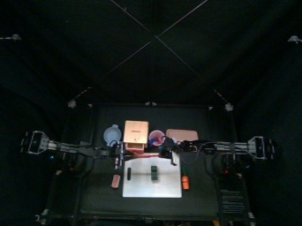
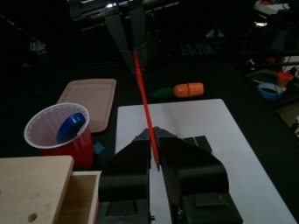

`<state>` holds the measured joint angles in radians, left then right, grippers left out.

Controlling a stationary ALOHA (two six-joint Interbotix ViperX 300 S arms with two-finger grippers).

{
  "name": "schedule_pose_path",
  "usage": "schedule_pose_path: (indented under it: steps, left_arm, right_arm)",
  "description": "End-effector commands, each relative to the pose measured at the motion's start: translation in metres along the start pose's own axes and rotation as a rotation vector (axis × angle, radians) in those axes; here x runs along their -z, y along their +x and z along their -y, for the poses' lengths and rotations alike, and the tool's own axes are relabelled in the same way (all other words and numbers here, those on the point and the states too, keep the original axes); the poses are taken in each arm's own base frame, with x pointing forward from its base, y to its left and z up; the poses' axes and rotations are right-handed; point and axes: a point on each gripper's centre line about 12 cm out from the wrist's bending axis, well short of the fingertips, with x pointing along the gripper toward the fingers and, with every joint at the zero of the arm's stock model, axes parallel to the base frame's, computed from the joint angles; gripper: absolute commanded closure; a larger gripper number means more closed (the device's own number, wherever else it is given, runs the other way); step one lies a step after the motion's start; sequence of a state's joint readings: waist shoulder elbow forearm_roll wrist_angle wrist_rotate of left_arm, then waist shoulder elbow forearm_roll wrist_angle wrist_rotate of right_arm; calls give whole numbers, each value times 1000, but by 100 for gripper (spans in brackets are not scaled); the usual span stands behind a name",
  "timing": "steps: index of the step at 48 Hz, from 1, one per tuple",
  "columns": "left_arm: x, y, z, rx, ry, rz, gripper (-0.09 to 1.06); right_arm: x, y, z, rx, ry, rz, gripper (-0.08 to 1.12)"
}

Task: Place sushi on board then cut the sushi with the knife then place the pieces on the plate
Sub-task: Cut the sushi into 4 pieces

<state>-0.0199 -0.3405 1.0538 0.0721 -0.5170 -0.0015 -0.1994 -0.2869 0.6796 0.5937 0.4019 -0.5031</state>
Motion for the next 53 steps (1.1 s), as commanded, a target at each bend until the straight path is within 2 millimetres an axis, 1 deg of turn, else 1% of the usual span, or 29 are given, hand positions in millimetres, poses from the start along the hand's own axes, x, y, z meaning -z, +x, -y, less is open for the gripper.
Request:
schedule_pose_path:
  steps: [1,7,17,22,27,31,35,40,44,53]
  left_arm:
    - [-1,9,7,26,13,-5,66]
    - [11,29,7,27,14,-57,66]
    - [21,67,9,44,33,-101,66]
    - [29,82,11,54,44,-139,66]
    - [39,95,19,77,51,-192,66]
    - [44,100,20,77,52,-231,66]
    - [41,104,19,75,53,-243,66]
    - [38,103,18,71,57,-255,66]
    - [40,101,18,72,58,-275,66]
    - [40,103,28,95,65,-280,66]
  right_arm:
    - [2,-4,7,10,10,-12,81]
    - [8,-5,1,-4,8,-26,81]
    - [32,-5,-7,-29,-2,-84,81]
    - [37,-8,-7,-31,1,-90,81]
    - [38,-9,-9,-34,-12,-91,81]
    - [41,-6,-12,-37,-25,-101,81]
    - [47,0,-14,-39,-35,-122,81]
    - [54,7,-15,-43,-33,-151,81]
    - [58,11,-17,-47,-33,-164,81]
    - [60,17,-26,-63,-24,-152,81]
